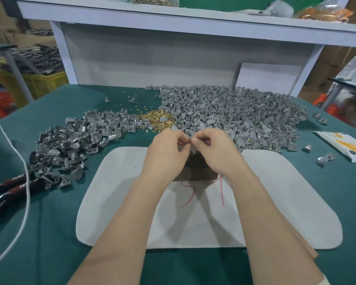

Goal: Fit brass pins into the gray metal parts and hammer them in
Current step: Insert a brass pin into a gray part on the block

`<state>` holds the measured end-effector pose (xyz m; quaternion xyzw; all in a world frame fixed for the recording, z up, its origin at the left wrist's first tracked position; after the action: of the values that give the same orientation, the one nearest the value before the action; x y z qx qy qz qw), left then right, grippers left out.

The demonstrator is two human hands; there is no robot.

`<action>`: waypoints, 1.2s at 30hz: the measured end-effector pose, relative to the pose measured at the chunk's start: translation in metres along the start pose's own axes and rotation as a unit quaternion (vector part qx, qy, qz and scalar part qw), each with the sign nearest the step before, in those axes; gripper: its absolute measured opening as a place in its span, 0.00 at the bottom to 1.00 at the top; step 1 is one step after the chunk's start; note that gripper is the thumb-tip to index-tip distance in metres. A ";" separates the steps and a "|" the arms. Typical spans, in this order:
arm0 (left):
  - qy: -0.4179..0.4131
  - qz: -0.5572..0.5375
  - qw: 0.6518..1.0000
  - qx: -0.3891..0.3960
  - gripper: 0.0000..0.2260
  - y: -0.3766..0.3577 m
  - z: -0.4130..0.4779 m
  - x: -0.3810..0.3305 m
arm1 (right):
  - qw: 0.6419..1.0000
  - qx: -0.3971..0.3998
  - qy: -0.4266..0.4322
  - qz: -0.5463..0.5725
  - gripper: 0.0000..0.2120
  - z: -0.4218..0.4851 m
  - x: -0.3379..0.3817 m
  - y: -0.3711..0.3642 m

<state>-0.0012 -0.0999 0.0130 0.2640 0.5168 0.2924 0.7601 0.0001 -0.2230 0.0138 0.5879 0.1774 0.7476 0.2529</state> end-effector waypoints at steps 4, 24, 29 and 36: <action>-0.012 0.022 0.999 -0.025 0.04 0.004 0.001 -0.003 | 1.000 -0.006 0.008 0.021 0.12 0.000 0.002 0.001; 0.030 0.049 0.997 0.058 0.05 0.002 -0.003 0.008 | 0.998 -0.019 0.030 -0.059 0.06 -0.001 -0.002 0.004; 0.037 0.078 0.993 0.078 0.05 -0.003 -0.005 0.005 | 0.989 0.018 0.054 -0.134 0.04 -0.002 0.001 -0.002; 0.033 0.084 0.993 0.072 0.04 -0.005 -0.003 0.006 | 0.976 0.032 0.087 -0.198 0.04 -0.004 0.008 -0.007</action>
<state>-0.0018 -0.0990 0.0046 0.3506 0.5369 0.3259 0.6947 -0.0035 -0.2128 0.0151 0.4815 0.3353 0.7251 0.3604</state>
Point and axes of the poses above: each hand's wrist, its own z-axis towards the middle knuckle, its own y-axis out of the back of the hand, x = y × z, the point moved 7 cm from there along z, towards the middle knuckle, and after that the axes turned 5 degrees about z, right-handed, at the moved point
